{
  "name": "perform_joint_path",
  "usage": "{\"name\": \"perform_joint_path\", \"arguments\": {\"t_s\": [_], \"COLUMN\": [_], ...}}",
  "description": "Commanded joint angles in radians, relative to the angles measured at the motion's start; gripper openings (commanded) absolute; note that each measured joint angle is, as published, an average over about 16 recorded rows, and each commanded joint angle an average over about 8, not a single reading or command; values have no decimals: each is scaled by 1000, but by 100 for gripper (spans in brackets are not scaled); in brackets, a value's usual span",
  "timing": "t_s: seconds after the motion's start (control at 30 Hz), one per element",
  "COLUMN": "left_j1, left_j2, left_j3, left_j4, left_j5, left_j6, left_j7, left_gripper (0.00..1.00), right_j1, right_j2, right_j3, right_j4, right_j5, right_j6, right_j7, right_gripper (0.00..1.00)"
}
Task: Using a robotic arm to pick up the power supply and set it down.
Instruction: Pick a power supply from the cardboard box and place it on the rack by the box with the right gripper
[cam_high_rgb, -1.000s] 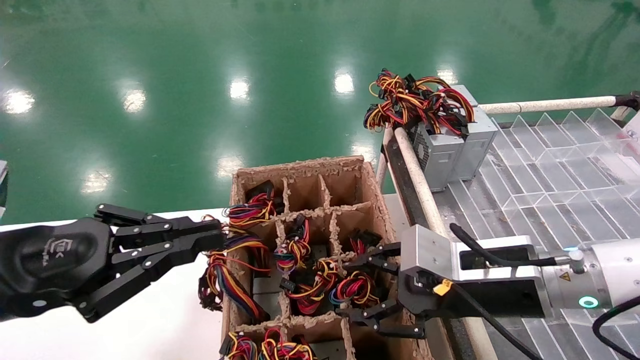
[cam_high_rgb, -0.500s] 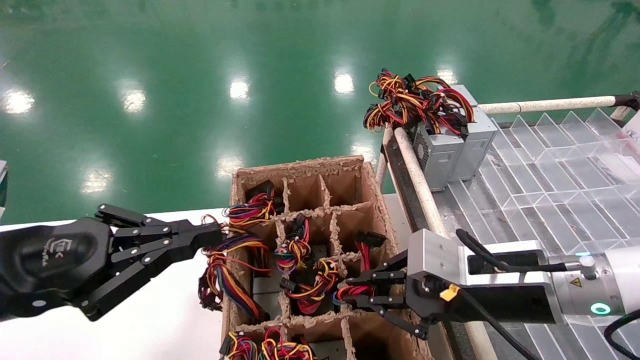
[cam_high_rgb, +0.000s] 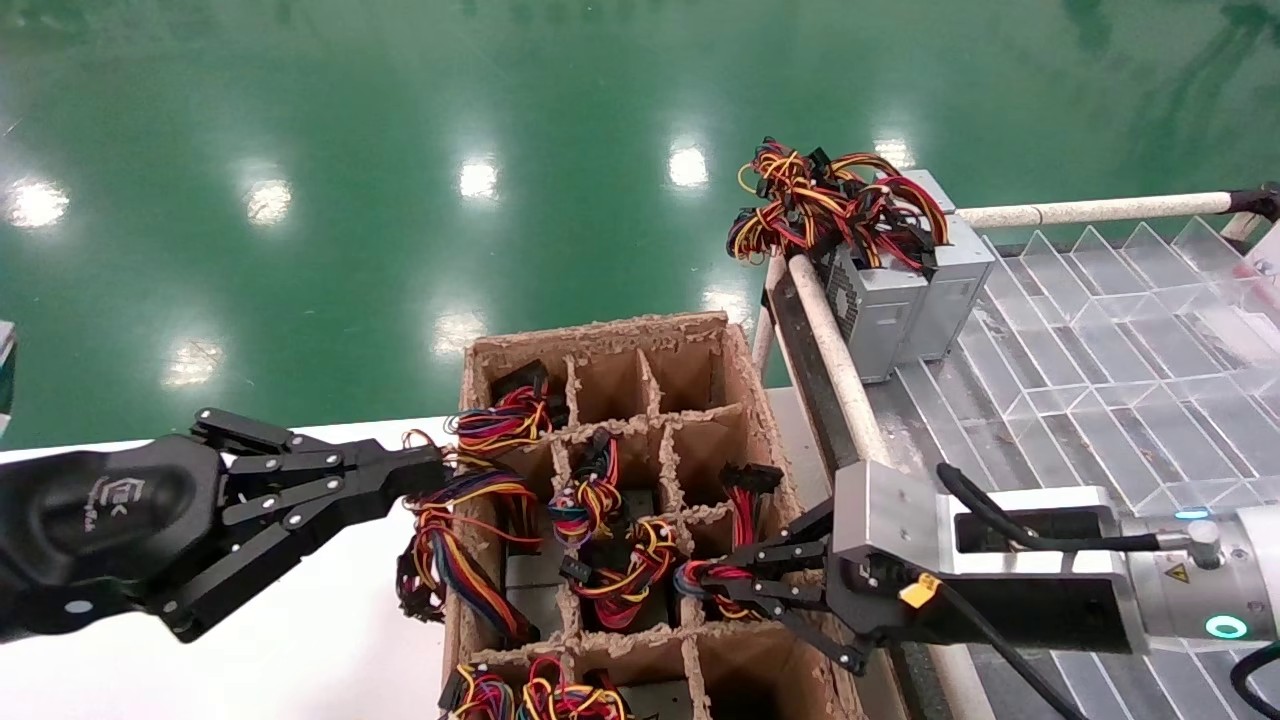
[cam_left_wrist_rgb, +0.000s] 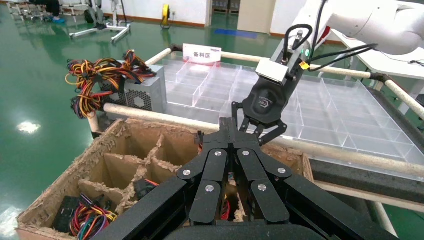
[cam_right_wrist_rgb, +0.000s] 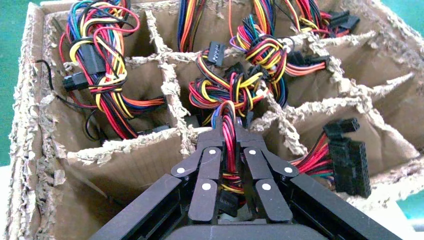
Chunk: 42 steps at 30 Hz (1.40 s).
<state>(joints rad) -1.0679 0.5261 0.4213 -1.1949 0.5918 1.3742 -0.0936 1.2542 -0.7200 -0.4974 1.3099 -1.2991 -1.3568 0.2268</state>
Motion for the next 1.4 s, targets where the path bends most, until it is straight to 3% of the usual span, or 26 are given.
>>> {"name": "perform_joint_path", "arguments": {"t_s": [0.03,0.33,0.7,1.1,1.4], "left_j1": [0,0,0,0,0], "left_j2": [0,0,0,0,0], "left_j3": [0,0,0,0,0], "left_j4": [0,0,0,0,0], "left_j5": [0,0,0,0,0], "left_j6": [0,0,0,0,0], "left_j7": [0,0,0,0,0], "left_gripper": [0,0,0,0,0], "right_j1": [-2,136,438,836,1032], "right_j2": [-3,6,-17,14,60], "right_j3": [0,-2,-25,-211,-319], "right_j4": [1,34,33,-1,-63], "right_j5": [1,-33,-49,-32,-78], "right_j6": [0,-77,-202,-229,-224], "right_j7": [-4,-22,-72,-175,-244], "right_gripper": [0,0,0,0,0]}}
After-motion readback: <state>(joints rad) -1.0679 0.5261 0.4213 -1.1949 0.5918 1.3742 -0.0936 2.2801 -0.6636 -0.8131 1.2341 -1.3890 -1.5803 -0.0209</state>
